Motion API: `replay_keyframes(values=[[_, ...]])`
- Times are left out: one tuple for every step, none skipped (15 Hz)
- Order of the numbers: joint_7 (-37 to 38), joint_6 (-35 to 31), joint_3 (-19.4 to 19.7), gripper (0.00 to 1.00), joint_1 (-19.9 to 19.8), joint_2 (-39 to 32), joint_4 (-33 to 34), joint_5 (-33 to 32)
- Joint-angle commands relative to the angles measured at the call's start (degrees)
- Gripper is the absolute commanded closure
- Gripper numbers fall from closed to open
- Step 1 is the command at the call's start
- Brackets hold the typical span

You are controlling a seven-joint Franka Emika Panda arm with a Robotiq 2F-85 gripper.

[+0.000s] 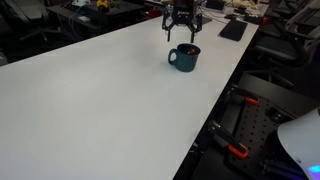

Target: Remove the marker from the mug

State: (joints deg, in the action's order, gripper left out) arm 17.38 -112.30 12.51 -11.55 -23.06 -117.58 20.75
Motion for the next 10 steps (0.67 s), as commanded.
replay_keyframes(values=[[0.52,1.34,-0.08,0.00,-0.46,-1.07,1.09,-1.11],[0.49,1.64,-0.04,0.00,-0.54,-1.36,1.21,-1.29],[0.08,2.11,-0.03,0.00,-0.79,-1.61,1.33,-1.36],[-0.29,2.55,-0.02,0.00,-1.04,-1.83,1.43,-1.33],[-0.27,2.73,0.07,0.00,-1.16,-2.02,1.45,-1.44],[-0.18,2.79,0.15,0.00,-1.32,-2.22,1.44,-1.39],[-0.38,2.93,0.19,0.00,-1.61,-2.35,1.40,-1.24],[-0.43,2.98,0.26,0.00,-1.83,-2.49,1.37,-1.17],[-0.47,3.12,0.40,0.00,-2.12,-2.60,1.31,-1.17],[-0.44,3.23,0.51,0.00,-2.37,-2.70,1.22,-1.19]])
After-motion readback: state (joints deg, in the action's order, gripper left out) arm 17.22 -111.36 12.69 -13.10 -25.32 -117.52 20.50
